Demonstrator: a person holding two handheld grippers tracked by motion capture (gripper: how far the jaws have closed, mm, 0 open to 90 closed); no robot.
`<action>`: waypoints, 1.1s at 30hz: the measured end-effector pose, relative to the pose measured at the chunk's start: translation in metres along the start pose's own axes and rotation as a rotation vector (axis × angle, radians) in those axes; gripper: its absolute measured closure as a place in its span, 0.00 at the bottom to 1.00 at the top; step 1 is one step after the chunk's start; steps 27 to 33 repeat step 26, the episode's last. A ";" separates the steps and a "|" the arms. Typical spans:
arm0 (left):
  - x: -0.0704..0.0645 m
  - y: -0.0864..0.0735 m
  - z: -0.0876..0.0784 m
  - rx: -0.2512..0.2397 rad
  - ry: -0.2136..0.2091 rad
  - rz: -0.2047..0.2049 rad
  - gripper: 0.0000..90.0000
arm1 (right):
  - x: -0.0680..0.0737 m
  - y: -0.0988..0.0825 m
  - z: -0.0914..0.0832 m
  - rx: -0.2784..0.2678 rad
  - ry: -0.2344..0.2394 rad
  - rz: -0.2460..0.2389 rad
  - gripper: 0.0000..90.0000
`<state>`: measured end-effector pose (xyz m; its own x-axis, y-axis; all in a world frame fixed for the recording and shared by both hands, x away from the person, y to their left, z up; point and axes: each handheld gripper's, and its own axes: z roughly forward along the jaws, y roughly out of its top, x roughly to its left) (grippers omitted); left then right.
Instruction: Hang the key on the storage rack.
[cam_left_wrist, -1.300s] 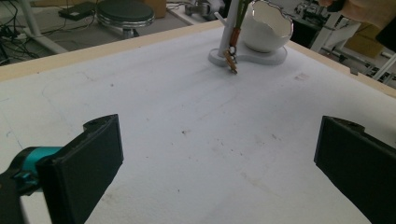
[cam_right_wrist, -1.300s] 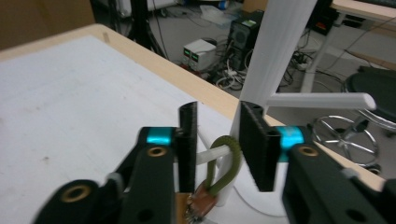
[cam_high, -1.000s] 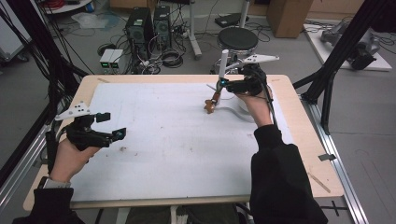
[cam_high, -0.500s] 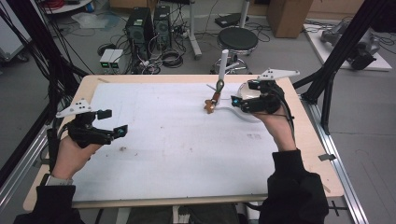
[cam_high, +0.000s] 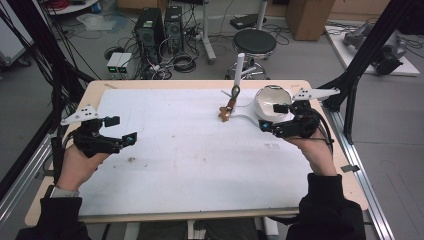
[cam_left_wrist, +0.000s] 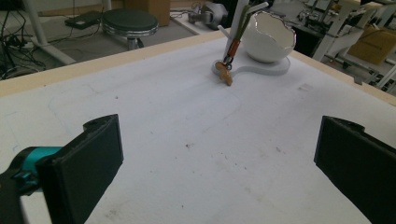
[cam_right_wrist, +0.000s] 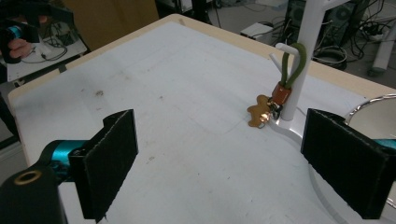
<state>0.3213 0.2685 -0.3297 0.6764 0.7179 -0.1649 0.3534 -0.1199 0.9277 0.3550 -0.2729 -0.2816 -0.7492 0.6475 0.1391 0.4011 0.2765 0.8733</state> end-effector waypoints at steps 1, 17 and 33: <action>0.000 0.001 -0.001 -0.003 0.000 0.002 0.02 | -0.001 -0.001 -0.002 0.002 -0.007 -0.002 0.12; -0.003 0.001 0.000 0.000 -0.001 0.012 0.02 | -0.021 -0.033 -0.016 -0.012 -0.029 0.015 0.12; -0.008 0.000 0.004 0.034 0.016 0.050 0.02 | -0.022 -0.035 -0.018 -0.038 -0.038 0.020 0.12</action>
